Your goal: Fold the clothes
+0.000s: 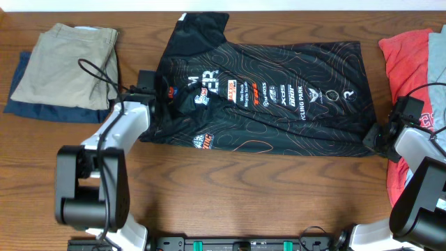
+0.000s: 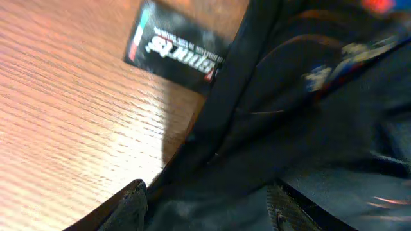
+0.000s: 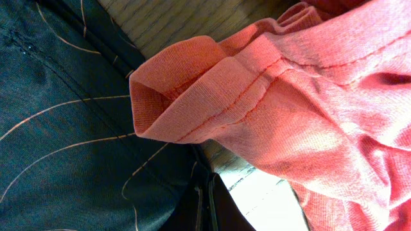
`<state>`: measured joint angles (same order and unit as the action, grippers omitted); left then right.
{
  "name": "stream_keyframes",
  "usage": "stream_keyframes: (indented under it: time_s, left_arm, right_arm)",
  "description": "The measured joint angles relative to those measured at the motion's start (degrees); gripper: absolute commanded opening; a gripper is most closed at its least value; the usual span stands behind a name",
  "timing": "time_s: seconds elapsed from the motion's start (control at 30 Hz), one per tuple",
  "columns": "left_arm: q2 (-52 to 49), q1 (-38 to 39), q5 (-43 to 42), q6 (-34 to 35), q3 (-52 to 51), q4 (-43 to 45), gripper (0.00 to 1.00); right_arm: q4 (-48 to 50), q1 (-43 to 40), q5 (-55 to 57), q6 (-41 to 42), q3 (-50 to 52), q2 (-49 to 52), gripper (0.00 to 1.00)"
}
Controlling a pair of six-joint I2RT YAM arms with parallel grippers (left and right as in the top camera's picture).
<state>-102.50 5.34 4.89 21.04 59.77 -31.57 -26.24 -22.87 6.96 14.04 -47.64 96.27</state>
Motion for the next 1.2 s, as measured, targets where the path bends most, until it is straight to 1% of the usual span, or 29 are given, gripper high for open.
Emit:
stream_keyframes:
  time_s: [0.03, 0.13, 0.27, 0.3, 0.47, 0.73, 0.93, 0.97, 1.0, 1.03, 1.07, 1.1, 1.13, 1.17, 1.2]
  left_arm:
    - [-0.74, 0.0, 0.02, 0.0, -0.02, -0.13, 0.55]
    - [-1.9, 0.0, 0.07, 0.11, 0.13, -0.9, 0.36]
    - [-2.12, 0.0, 0.07, 0.33, 0.2, -4.11, 0.09]
    - [-2.14, 0.0, 0.17, 0.22, 0.22, -5.25, 0.06]
    - [-2.38, 0.0, 0.55, 0.15, 0.28, -12.48, 0.06]
    - [-3.48, 0.0, 0.68, 0.79, 0.11, -22.51, 0.06]
    - [-2.51, 0.0, 0.68, 1.7, -0.2, -23.54, 0.06]
    - [-1.27, 0.0, 0.66, 1.7, -0.33, -23.32, 0.08]
    - [0.02, 0.0, 0.66, 1.68, -0.37, -22.93, 0.29]
    - [2.01, 0.0, 0.7, 1.49, -0.42, -22.12, 0.49]
    - [4.17, 0.0, 0.68, 1.7, -0.42, -21.03, 0.71]
    - [6.86, 0.0, 0.66, 1.7, -0.42, -19.82, 0.74]
    - [8.81, 0.0, 0.68, 1.73, -0.42, -18.78, 0.75]
    - [11.26, -0.02, 0.66, 1.99, -0.42, -17.38, 0.77]
    - [13.14, -0.02, 0.7, 1.9, -0.39, -15.91, 0.79]
  right_arm:
    - [-0.02, 0.0, 0.0, 0.0, 0.0, -0.02, 0.03]
    - [-0.02, -0.04, -0.04, 0.0, 0.0, 0.0, 0.03]
    - [-0.2, -0.04, -0.07, 0.0, 0.0, 0.0, 0.03]
    - [-0.48, -0.04, -0.09, 0.0, -0.02, -0.02, 0.01]
    - [-4.55, -0.04, -0.17, 0.13, -0.66, -0.13, 0.01]
    - [-13.51, -0.15, 3.19, 3.5, -0.92, -0.5, 0.01]
    - [-17.44, -0.92, 4.11, 4.63, -0.63, -0.87, 0.01]
    - [-17.73, -1.4, 3.8, 4.72, -0.35, -1.27, 0.01]
    - [-17.88, -1.64, 3.54, 4.81, -0.11, -1.68, 0.01]
    - [-18.1, -1.81, 3.15, 4.85, 0.22, -2.12, 0.03]
    - [-18.34, -1.97, 2.47, 4.9, 0.57, -2.82, 0.09]
    - [-18.56, -2.08, 1.29, 4.96, 0.85, -3.98, 0.27]
    - [-18.6, -2.08, 0.79, 5.2, 0.9, -4.83, 0.52]
    - [-18.45, -2.08, -0.5, 5.09, 0.9, -6.64, 0.72]
    - [-18.14, -2.08, -1.66, 5.09, 0.87, -8.7, 0.79]
